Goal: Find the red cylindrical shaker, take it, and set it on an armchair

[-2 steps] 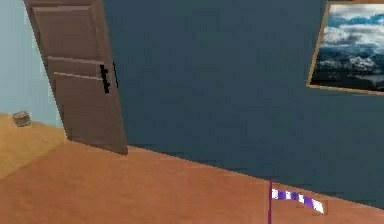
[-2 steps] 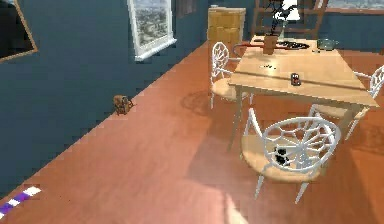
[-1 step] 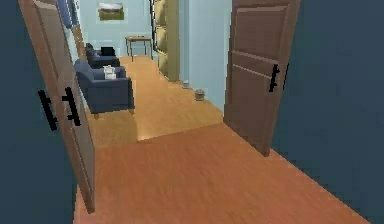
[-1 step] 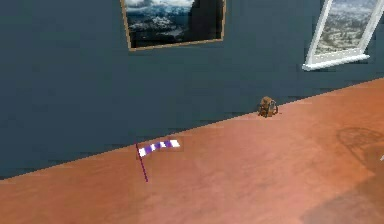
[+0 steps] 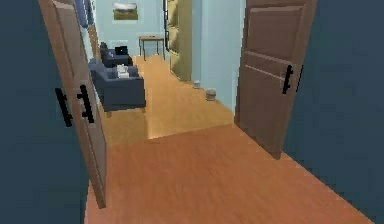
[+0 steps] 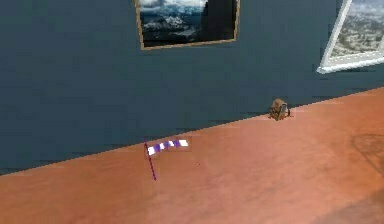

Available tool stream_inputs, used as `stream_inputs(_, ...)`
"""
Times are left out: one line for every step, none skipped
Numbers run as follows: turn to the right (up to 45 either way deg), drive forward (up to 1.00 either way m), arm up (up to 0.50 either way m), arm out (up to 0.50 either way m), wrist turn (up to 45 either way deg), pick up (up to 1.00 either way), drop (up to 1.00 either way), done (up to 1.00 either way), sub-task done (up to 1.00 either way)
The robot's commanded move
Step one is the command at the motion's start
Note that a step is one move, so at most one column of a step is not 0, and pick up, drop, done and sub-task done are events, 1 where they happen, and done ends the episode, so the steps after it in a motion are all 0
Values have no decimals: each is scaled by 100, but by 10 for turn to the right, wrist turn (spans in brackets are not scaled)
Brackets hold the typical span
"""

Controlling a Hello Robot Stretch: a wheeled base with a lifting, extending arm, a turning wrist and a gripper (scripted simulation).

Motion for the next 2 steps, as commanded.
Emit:
stream_inputs(0,100,0,0,0,0,0,0,0)
stream_inputs(-30,0,0,0,0,0,0,0,0)
